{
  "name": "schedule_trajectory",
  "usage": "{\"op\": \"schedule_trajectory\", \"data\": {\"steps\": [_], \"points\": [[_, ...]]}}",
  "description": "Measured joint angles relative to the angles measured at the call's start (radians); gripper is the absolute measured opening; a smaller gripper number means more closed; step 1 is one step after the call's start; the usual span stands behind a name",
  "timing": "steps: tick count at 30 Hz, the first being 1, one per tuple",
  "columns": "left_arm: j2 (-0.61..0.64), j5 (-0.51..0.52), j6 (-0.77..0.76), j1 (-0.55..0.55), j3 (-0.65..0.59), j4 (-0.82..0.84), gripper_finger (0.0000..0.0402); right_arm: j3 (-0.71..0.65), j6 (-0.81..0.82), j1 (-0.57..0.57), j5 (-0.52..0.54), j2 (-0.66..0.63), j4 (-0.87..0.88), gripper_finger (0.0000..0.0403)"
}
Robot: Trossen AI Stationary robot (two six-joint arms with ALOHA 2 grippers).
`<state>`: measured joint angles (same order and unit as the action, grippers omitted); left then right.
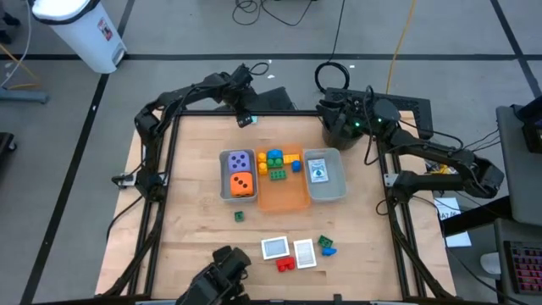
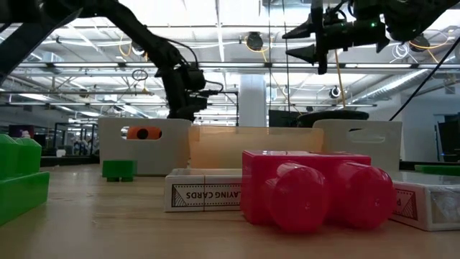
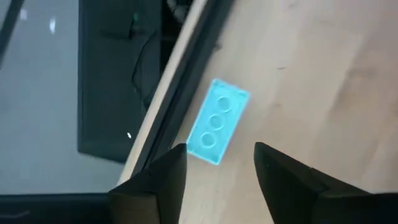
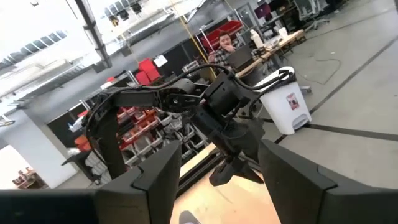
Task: Pick & Place Toys
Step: Put the light blue game piece into the orange bin
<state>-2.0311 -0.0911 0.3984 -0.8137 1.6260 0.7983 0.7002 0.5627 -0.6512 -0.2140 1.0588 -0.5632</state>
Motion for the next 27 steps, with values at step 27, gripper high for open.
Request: {"op": "schedule_trajectory", "data": {"steps": [27], "points": [[-0.041,0.112,-0.466,0.006,0.000,-0.151,0.0144,-0.069,0.054,-0.005,0.002,0.000,-0.016,0.0210]]}}
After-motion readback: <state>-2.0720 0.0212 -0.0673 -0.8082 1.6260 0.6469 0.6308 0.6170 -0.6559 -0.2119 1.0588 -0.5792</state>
